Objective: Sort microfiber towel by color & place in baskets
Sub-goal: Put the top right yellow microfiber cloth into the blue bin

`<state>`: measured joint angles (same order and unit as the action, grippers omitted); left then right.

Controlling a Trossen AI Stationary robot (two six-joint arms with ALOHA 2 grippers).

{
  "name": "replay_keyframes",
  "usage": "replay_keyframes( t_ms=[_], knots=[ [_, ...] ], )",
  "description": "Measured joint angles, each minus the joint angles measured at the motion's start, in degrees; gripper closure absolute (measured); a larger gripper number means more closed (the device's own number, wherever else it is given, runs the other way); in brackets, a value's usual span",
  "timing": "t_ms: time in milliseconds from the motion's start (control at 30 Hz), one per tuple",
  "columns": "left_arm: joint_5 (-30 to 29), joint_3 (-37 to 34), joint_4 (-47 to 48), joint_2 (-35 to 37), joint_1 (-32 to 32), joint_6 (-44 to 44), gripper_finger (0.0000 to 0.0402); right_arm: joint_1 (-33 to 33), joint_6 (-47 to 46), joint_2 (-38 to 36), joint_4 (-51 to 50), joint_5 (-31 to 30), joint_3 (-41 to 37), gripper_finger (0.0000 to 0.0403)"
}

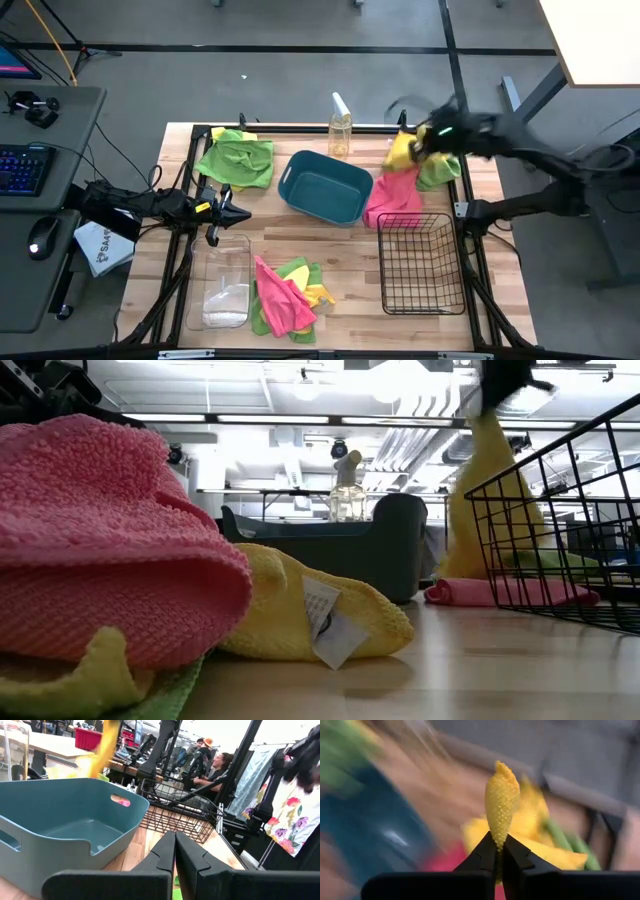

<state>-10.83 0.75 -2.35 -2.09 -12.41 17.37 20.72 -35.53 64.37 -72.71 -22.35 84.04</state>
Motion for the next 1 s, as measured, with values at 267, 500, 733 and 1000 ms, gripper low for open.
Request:
replay_keyframes(
  t_ms=[267,500,733,1000],
  knots=[
    [-0.01,0.00,0.00,0.00,-0.01,0.00,0.0402,-6.75,13.87,-1.72,25.35,9.62,18.48,0.0401],
    [-0.01,0.00,0.00,0.00,0.00,0.00,0.0401,-13.69,17.84,5.77,40.86,18.41,17.91,0.0402],
    [-0.01,0.00,0.00,0.00,-0.01,0.00,0.0402,-13.69,23.83,13.95,48.14,19.41,17.80,0.0402],
    [0.00,0.00,0.00,0.00,-0.02,0.00,0.0402,-10.38,28.89,15.00,53.69,19.90,19.62,0.0403]
  ],
)
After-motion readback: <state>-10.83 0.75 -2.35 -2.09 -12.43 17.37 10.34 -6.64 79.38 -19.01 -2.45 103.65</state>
